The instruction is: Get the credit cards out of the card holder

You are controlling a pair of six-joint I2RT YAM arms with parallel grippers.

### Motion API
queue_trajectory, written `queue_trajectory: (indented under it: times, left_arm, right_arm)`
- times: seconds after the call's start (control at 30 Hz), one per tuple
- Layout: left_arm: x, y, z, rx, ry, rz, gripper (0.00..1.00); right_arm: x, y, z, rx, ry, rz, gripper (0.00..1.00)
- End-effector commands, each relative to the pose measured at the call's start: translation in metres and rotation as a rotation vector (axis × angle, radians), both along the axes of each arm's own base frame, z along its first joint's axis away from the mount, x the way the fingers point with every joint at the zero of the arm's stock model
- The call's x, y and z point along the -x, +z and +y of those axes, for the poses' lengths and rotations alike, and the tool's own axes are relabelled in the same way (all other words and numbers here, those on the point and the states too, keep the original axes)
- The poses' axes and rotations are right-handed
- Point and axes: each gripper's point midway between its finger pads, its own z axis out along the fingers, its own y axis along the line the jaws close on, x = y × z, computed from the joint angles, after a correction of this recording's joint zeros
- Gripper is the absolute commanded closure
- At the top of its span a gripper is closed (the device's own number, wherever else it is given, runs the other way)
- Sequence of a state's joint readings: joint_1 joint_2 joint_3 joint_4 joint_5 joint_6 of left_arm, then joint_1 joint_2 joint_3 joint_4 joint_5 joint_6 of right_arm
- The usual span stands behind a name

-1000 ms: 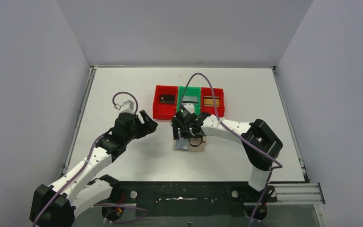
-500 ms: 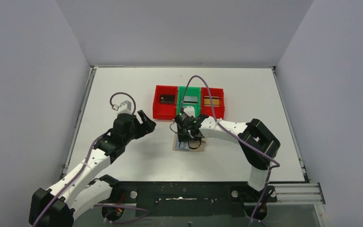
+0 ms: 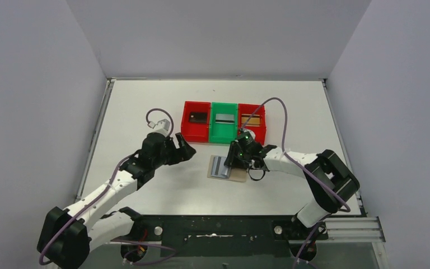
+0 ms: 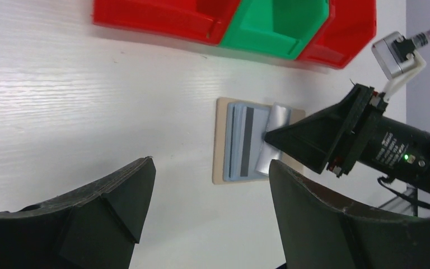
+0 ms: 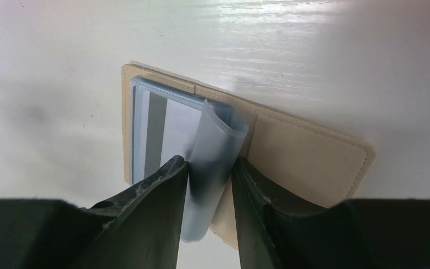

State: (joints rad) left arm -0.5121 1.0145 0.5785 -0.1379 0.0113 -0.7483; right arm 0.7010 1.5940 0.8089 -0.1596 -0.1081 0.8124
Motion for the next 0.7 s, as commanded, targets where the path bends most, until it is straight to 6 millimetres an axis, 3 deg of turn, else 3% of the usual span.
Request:
queue_trajectory:
  times: [0.0,0.17,0.47,0.67]
  left_arm:
    - [-0.006,0.045,-0.05,0.086,-0.189,-0.156,0.25]
    - [0.008,0.043,-0.095,0.093,-0.327,-0.166,0.25]
    - [0.018,0.021,-0.141,0.174,-0.452,-0.101,0.26]
    - [0.022,0.006,-0.165,0.226,-0.512,-0.044,0.36]
  right_arm:
    - [-0.014,0.031,0.019,-0.256,-0.016,-0.079,0.63]
    - [-0.014,0.031,0.01,-0.329,-0.065,-0.09,0.62]
    - [-0.013,0.024,-0.014,-0.378,-0.151,-0.09,0.62]
    - [-0.012,0.021,-0.019,-0.399,-0.169,-0.085,0.63]
